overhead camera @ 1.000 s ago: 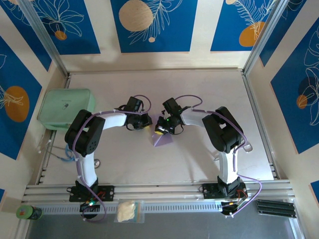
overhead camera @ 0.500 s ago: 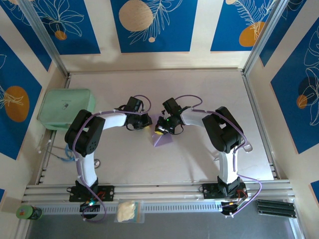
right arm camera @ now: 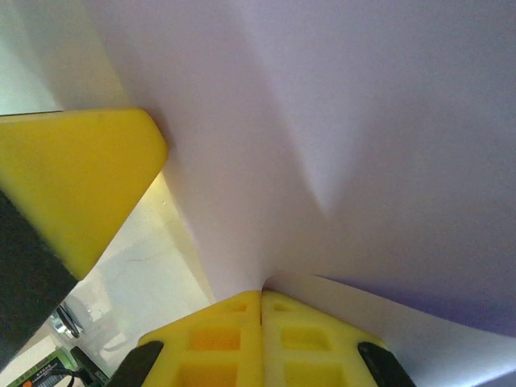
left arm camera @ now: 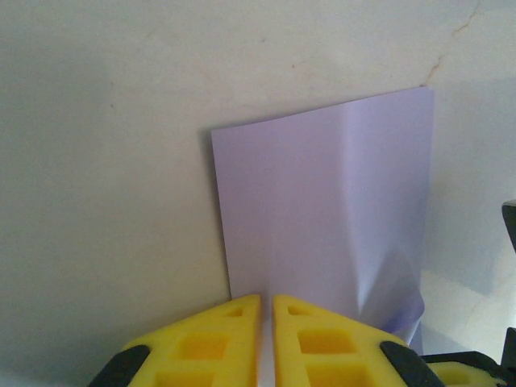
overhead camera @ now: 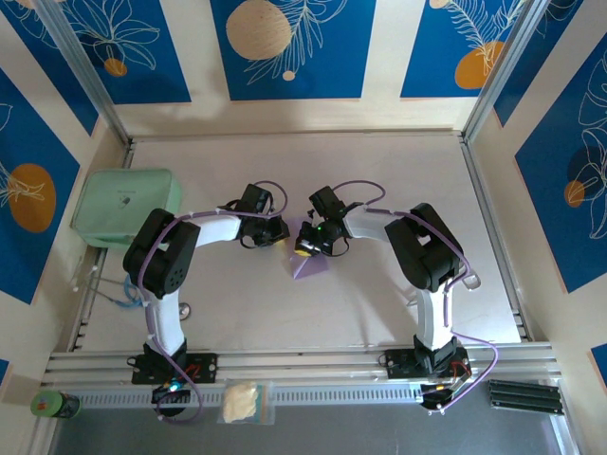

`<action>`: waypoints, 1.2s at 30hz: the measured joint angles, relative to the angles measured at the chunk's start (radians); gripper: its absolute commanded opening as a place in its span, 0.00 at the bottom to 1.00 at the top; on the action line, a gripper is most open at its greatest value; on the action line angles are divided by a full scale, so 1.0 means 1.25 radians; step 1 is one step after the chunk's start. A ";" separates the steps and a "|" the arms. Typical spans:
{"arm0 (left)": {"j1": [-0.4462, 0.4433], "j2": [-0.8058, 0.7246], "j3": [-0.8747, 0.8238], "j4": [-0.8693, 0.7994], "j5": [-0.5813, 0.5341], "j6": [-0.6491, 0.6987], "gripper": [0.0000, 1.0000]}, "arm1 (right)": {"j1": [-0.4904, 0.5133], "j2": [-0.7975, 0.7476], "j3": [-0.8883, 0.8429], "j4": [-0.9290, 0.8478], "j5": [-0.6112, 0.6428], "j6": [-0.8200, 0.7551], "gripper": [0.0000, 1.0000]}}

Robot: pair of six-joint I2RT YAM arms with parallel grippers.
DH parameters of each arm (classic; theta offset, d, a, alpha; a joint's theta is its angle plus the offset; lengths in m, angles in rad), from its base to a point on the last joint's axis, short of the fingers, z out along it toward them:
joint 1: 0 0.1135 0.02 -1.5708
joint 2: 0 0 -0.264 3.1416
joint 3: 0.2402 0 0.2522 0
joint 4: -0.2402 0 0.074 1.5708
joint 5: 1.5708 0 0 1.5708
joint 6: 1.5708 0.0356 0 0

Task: Fold a paper plane with a square sheet of paper (pick it up from the middle)

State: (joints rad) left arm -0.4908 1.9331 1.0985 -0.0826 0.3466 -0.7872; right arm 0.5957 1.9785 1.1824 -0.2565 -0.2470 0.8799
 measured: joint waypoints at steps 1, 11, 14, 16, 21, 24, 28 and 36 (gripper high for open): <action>0.000 0.000 0.000 0.000 0.000 0.000 0.14 | 0.000 0.000 0.000 0.000 0.001 0.000 0.00; 0.000 0.000 0.000 0.000 0.000 0.000 0.14 | 0.000 -0.004 -0.001 -0.007 0.005 0.000 0.00; 0.000 0.000 0.000 0.000 0.000 0.000 0.14 | 0.000 -0.004 -0.001 -0.009 0.007 0.000 0.00; 0.000 0.000 0.000 0.000 0.000 0.000 0.14 | 0.000 -0.004 -0.001 -0.009 0.007 0.000 0.00; 0.000 0.000 0.000 0.000 0.000 0.000 0.15 | 0.000 -0.004 -0.001 -0.012 0.006 0.000 0.00; 0.000 0.000 0.000 0.000 0.000 0.000 0.15 | 0.000 -0.004 0.000 -0.013 0.006 0.000 0.01; 0.000 0.000 0.004 -0.004 0.001 0.000 0.15 | 0.000 -0.003 0.000 -0.013 0.002 0.000 0.03; 0.000 0.000 0.022 -0.031 0.000 0.000 0.19 | -0.001 0.005 0.004 -0.015 -0.011 0.000 0.15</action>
State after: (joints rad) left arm -0.4908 1.9331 1.1259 -0.1215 0.3470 -0.7868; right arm 0.5945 1.9846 1.1873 -0.2756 -0.2604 0.8799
